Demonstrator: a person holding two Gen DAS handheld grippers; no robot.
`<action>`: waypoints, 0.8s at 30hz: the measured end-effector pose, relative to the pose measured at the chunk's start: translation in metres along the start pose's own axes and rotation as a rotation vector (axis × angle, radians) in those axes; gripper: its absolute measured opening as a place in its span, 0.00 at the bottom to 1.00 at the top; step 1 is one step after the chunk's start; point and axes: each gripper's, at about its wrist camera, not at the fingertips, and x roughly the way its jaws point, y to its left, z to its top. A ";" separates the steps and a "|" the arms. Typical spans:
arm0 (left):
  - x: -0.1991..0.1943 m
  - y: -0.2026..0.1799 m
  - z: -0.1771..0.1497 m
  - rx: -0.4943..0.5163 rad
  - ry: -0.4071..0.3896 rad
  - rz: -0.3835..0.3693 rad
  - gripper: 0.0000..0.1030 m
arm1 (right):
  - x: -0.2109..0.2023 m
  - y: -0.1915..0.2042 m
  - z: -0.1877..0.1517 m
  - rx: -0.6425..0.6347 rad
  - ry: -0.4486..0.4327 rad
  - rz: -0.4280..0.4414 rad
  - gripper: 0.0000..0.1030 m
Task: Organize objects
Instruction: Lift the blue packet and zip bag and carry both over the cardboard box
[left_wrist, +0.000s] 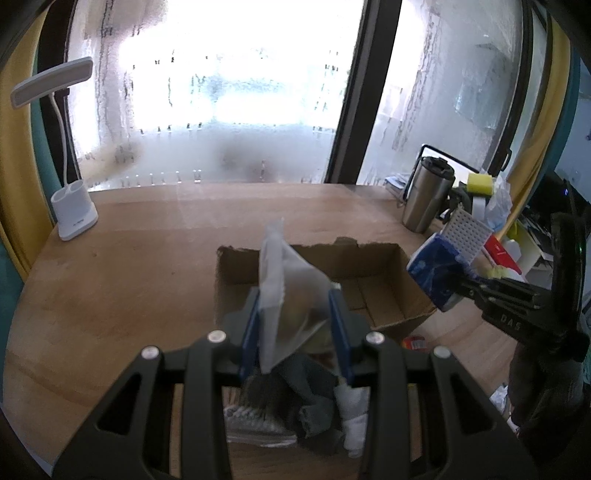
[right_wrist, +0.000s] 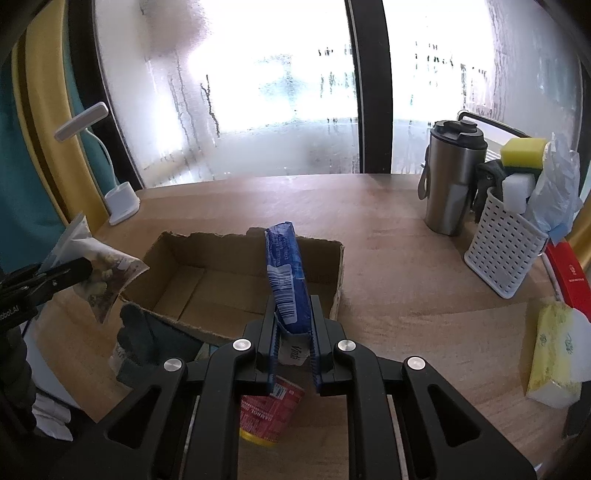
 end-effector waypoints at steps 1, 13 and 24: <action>0.002 -0.001 0.001 0.001 0.001 0.000 0.35 | 0.001 -0.001 0.001 0.000 0.001 0.000 0.15; 0.023 -0.003 0.008 0.000 0.025 -0.011 0.35 | 0.015 -0.009 0.007 0.019 0.013 -0.002 0.15; 0.043 -0.003 0.014 -0.019 0.041 -0.045 0.35 | 0.039 -0.015 0.004 0.061 0.055 -0.004 0.15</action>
